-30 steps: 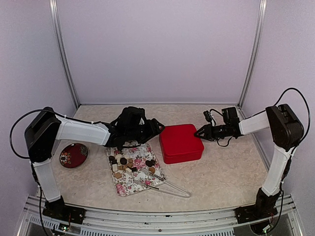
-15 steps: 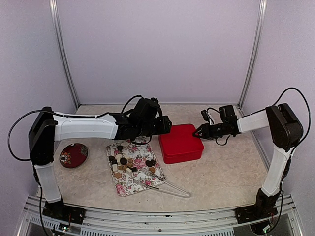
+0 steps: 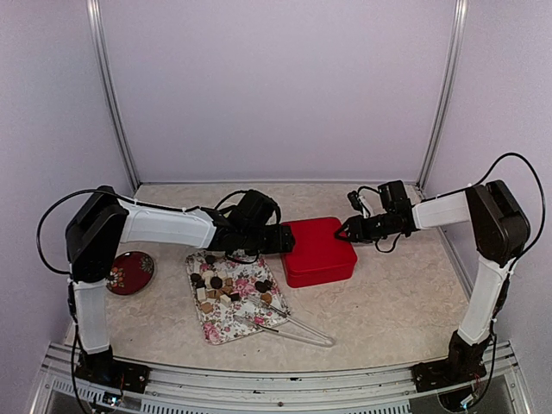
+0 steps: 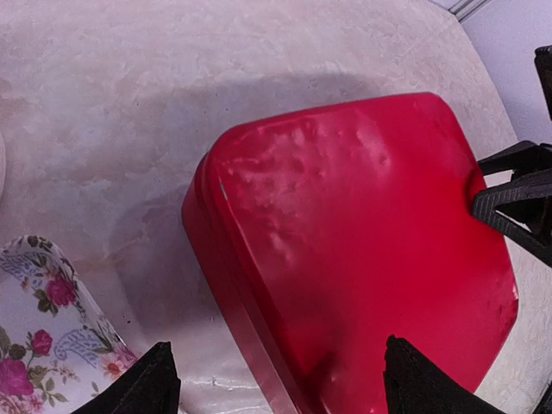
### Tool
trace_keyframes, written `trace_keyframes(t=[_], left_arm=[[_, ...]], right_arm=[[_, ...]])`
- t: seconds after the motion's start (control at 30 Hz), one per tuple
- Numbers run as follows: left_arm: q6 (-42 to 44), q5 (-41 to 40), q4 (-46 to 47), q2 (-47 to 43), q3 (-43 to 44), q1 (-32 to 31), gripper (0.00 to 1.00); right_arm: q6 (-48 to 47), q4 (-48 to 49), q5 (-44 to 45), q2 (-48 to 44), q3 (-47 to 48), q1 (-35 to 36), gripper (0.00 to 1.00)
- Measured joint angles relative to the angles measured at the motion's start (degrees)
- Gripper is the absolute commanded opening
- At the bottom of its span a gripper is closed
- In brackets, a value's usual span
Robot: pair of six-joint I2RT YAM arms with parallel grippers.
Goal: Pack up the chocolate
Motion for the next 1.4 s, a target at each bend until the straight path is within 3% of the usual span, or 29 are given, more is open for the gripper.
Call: trace_keyframes(t=[0.13,0.43,0.77,0.9,1.0,1.17,1.4], left_arm=[[-1.03,1.68,0.07,1.86,0.0,0.0,0.74],[-2.4,5.22,2.21,3.23,0.07,0.28,0.47],[-4.96,7.02,2.97,3.26,-0.02,2.03,0.34],[-5.42,7.32,3.39,3.26,-0.02,2.62,0.35],[-5.05,6.97,3.23,3.23,0.0,2.62,0.38],[-2.16,5.33,2.19,3.21,0.44,2.12,0.57],[1.03,2.58,-0.66,2.23,0.57,2.16,0.62]], right_arm=[[-0.74,-0.96,1.51,0.0,0.7,0.81,0.46],[-2.27,-3.65,4.7,0.0,2.75,3.15,0.46],[-2.86,-5.46,7.32,0.92,4.61,3.85,0.46],[-2.84,-5.46,7.56,1.99,5.84,3.85,0.47],[-2.91,-5.29,7.61,2.29,6.08,3.85,0.53],[-3.15,-5.05,8.26,2.36,6.08,4.31,0.63],[-3.54,-6.67,8.9,1.86,6.78,4.11,0.71]])
